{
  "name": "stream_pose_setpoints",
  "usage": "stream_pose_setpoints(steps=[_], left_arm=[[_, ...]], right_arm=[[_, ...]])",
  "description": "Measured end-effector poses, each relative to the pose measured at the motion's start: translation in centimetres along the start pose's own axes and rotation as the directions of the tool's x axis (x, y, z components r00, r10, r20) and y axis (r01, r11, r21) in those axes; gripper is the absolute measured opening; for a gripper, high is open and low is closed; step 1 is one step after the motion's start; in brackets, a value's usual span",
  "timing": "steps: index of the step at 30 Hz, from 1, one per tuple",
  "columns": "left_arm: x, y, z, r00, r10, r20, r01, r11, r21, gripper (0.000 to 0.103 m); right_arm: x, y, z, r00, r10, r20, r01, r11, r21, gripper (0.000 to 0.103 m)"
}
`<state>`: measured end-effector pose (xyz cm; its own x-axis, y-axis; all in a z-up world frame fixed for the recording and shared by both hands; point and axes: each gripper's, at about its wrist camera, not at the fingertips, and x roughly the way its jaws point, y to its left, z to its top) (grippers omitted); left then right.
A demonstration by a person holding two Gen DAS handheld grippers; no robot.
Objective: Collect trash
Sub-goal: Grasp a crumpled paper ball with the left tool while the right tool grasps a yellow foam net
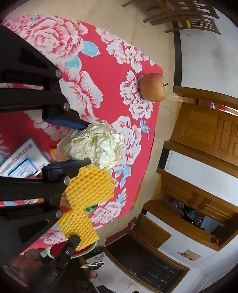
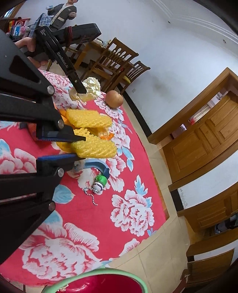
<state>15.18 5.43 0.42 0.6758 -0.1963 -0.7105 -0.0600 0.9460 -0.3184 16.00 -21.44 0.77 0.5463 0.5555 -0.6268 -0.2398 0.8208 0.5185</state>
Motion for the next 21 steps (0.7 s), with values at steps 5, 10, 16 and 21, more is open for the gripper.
stream_pose_setpoints(steps=[5, 10, 16, 21], left_arm=[[-2.0, -0.9, -0.3, 1.000, -0.001, 0.030, 0.000, 1.000, 0.027, 0.032], [-3.5, -2.2, -0.8, 0.999, -0.034, 0.033, 0.032, 0.998, 0.044, 0.032], [-4.7, -4.0, -1.7, 0.997, -0.070, 0.021, 0.068, 0.995, 0.074, 0.032], [-5.4, -5.4, -2.5, 0.996, -0.092, 0.011, 0.091, 0.992, 0.092, 0.032]], right_arm=[[-1.6, 0.3, -0.5, 0.999, 0.009, 0.032, -0.009, 1.000, -0.001, 0.013], [-3.7, 0.9, -0.8, 0.997, -0.021, 0.071, 0.023, 0.999, -0.033, 0.013], [-6.7, 1.4, -1.2, 0.992, -0.019, 0.128, 0.026, 0.998, -0.053, 0.013], [-8.8, 1.3, -1.6, 0.987, -0.021, 0.161, 0.031, 0.998, -0.061, 0.013]])
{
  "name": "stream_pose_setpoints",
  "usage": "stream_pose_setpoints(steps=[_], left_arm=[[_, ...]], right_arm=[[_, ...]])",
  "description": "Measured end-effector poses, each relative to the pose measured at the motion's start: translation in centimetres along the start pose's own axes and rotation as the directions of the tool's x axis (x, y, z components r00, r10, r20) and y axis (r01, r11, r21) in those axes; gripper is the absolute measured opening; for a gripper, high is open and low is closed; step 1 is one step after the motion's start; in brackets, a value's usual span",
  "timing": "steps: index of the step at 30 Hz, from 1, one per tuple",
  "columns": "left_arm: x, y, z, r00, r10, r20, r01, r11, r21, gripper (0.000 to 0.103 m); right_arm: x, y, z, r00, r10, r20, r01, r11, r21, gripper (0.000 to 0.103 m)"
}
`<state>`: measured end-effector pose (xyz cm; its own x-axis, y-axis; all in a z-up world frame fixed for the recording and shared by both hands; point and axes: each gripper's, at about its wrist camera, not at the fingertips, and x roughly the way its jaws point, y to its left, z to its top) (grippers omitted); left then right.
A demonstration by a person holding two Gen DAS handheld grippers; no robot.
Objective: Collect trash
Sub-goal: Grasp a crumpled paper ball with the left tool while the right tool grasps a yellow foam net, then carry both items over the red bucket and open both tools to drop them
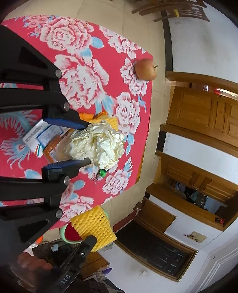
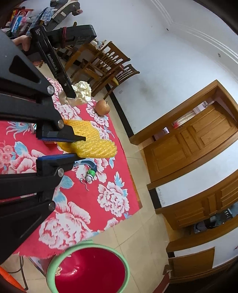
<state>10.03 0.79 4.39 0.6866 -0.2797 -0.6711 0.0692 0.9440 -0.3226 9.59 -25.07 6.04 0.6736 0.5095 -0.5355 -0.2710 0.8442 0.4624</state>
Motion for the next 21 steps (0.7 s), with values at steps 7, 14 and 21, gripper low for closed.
stream_pose_setpoints(steps=[7, 14, 21], left_arm=[[-0.8, -2.4, -0.9, 1.000, -0.026, -0.010, 0.026, 0.999, 0.034, 0.032], [-0.5, -5.5, -1.6, 0.997, -0.064, -0.035, 0.066, 0.996, 0.059, 0.032], [0.5, -8.7, -2.0, 0.993, -0.097, -0.061, 0.102, 0.990, 0.095, 0.032]], right_arm=[[-2.5, -1.3, -0.5, 0.999, -0.019, 0.033, 0.019, 1.000, 0.016, 0.013], [-4.0, -3.3, -0.9, 0.998, -0.035, 0.051, 0.032, 0.998, 0.058, 0.013], [-5.3, -5.6, -1.0, 0.995, -0.073, 0.066, 0.067, 0.994, 0.084, 0.013]])
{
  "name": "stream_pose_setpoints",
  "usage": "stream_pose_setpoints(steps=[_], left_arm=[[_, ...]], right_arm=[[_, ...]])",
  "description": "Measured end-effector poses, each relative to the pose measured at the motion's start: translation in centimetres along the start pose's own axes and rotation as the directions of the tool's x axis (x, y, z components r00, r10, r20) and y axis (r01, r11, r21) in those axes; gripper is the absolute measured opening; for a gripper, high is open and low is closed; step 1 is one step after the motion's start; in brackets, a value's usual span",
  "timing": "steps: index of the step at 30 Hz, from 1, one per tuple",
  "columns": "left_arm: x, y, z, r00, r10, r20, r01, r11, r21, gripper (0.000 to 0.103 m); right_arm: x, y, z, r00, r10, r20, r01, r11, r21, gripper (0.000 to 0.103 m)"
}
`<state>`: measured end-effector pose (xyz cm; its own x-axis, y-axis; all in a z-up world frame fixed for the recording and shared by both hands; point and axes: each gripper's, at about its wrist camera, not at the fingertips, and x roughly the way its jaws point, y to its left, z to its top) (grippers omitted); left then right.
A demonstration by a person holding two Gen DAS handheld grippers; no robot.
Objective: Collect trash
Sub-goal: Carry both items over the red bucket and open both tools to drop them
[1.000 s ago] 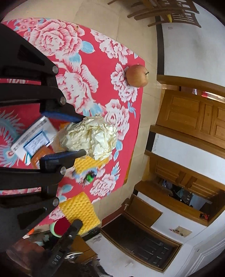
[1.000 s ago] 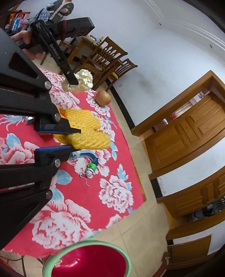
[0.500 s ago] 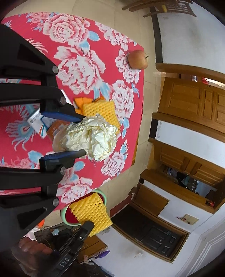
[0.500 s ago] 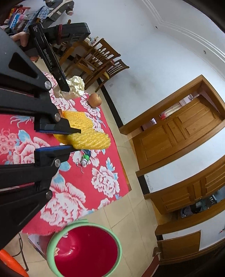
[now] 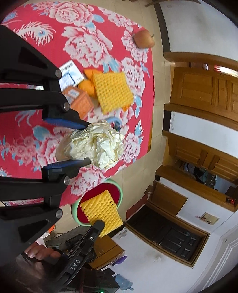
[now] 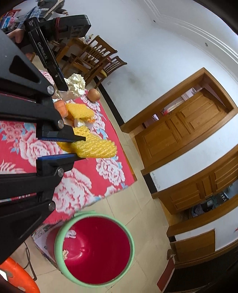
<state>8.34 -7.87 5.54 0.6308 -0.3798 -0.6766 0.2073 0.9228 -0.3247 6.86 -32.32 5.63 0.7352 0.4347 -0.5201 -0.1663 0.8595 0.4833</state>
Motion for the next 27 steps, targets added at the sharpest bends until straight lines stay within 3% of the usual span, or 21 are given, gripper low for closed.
stream_pose_setpoints(steps=[7, 17, 27], left_arm=[[2.4, -3.8, 0.7, 0.999, -0.043, -0.029, 0.045, 0.998, 0.052, 0.032], [6.8, -9.7, 1.7, 0.994, -0.082, -0.068, 0.091, 0.984, 0.150, 0.032], [13.6, -14.8, 1.1, 0.983, -0.087, -0.159, 0.123, 0.965, 0.232, 0.032]], right_arm=[[-1.6, -3.1, 0.4, 0.999, -0.035, 0.035, 0.033, 0.998, 0.058, 0.013], [-3.5, -8.9, 0.8, 0.984, -0.162, 0.073, 0.150, 0.977, 0.151, 0.013], [-3.8, -14.5, 0.0, 0.944, -0.326, 0.046, 0.307, 0.923, 0.232, 0.013]])
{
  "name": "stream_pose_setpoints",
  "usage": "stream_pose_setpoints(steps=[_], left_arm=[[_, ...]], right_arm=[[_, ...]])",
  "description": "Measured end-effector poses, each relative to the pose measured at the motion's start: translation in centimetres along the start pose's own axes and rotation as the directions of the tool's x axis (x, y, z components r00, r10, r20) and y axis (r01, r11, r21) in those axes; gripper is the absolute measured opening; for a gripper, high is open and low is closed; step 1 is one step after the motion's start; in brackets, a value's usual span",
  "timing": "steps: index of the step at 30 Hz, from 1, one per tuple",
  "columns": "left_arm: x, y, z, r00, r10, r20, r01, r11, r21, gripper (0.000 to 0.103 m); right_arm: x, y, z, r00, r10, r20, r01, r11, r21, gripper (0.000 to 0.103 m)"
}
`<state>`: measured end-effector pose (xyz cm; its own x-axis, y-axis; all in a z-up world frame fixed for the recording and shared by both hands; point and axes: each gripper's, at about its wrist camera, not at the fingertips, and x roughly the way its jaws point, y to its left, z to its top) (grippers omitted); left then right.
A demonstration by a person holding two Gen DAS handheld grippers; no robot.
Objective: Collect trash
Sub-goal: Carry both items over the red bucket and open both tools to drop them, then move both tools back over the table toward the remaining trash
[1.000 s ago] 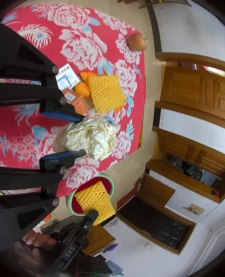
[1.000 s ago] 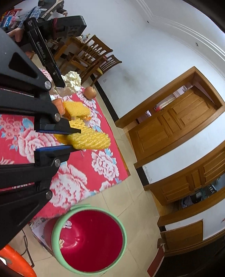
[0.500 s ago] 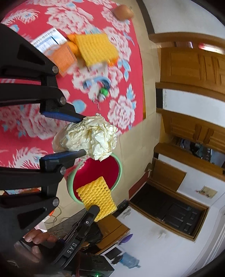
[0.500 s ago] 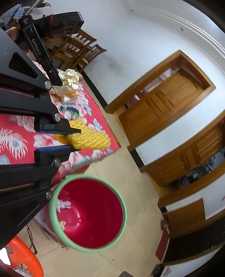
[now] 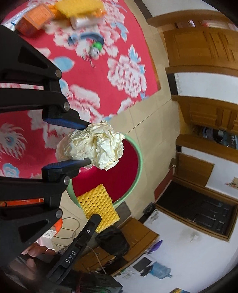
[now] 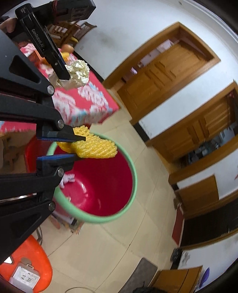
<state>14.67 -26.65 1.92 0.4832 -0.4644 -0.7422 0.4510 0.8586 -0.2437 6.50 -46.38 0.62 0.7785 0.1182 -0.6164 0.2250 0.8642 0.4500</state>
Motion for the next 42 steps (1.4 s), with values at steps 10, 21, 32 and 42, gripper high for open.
stream_pose_setpoints(steps=[10, 21, 32, 42], left_arm=[[6.8, -2.5, 1.1, 0.996, -0.003, -0.091, 0.008, 0.999, 0.049, 0.035], [7.5, -2.5, 1.6, 0.997, 0.033, -0.075, -0.031, 0.999, 0.029, 0.056], [4.1, -1.8, 1.8, 0.999, 0.036, -0.031, -0.035, 0.999, 0.011, 0.056], [-1.4, -0.2, 0.3, 0.998, 0.055, 0.018, -0.055, 0.998, -0.014, 0.061]], right_arm=[[2.2, -5.1, 0.7, 0.994, -0.109, -0.022, 0.110, 0.991, 0.081, 0.017], [1.4, -6.4, 1.5, 0.992, -0.122, 0.004, 0.122, 0.988, 0.094, 0.039], [-0.7, -5.0, 1.2, 0.998, -0.065, 0.022, 0.063, 0.993, 0.098, 0.048], [-3.8, -0.8, -0.4, 0.999, -0.009, 0.035, 0.007, 0.998, 0.055, 0.059]])
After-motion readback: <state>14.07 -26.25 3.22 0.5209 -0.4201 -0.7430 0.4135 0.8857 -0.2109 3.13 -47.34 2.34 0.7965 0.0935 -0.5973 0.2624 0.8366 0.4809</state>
